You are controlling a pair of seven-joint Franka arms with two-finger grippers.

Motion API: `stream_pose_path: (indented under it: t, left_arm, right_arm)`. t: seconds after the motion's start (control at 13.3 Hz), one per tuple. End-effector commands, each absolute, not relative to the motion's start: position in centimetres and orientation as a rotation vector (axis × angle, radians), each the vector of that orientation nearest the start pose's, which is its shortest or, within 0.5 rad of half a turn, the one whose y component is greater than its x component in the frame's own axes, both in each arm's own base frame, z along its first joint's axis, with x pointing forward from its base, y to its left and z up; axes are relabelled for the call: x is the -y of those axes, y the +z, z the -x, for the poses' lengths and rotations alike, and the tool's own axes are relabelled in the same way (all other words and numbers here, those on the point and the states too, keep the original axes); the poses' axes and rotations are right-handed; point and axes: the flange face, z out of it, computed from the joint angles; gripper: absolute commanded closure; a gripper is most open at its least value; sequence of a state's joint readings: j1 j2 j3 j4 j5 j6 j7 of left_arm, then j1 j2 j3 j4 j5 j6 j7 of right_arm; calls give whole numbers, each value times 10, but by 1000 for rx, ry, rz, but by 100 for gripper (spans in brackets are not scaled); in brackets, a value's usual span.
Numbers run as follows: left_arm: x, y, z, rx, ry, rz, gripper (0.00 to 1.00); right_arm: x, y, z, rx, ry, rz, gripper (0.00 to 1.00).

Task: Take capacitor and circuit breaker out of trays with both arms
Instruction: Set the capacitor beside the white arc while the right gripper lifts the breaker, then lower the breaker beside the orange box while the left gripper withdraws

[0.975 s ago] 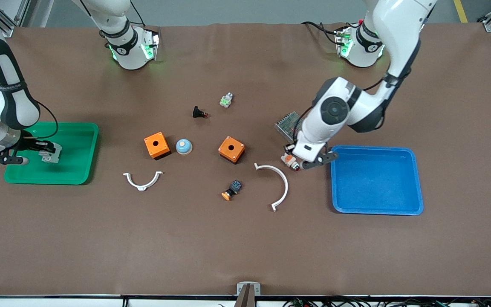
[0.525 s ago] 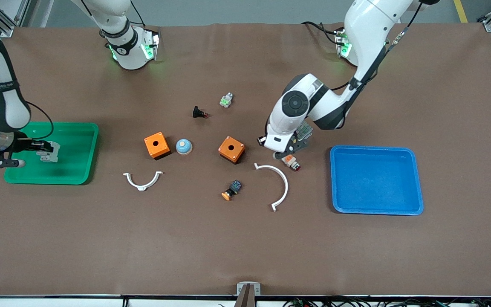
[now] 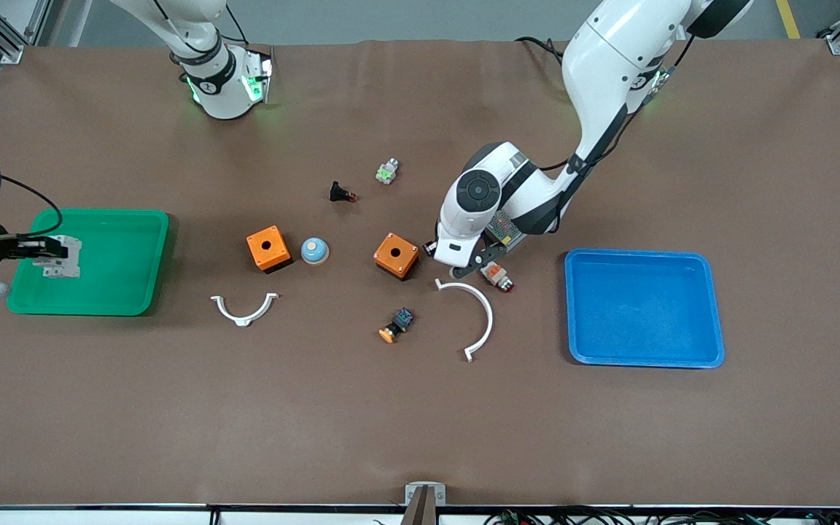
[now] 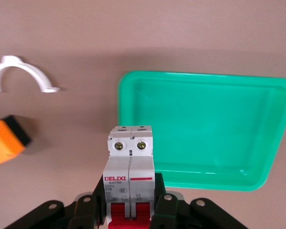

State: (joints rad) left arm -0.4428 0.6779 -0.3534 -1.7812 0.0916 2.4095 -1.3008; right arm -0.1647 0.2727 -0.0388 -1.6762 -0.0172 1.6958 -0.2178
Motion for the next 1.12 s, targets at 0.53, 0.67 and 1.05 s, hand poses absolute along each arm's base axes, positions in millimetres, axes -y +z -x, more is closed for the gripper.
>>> stream_pose_path:
  t: [0.53, 0.67, 1.05]
  left_arm:
    - [385, 289, -552, 936, -6, 3132, 0]
    - [327, 341, -587, 849, -93, 3152, 0]
    - [181, 430, -635, 516, -80, 3118, 0]
  right_arm:
    - [-202, 409, -593, -145, 325, 3073, 79]
    - [-246, 381, -587, -111, 315, 3053, 79]
    - [-297, 306, -572, -231, 296, 3029, 79]
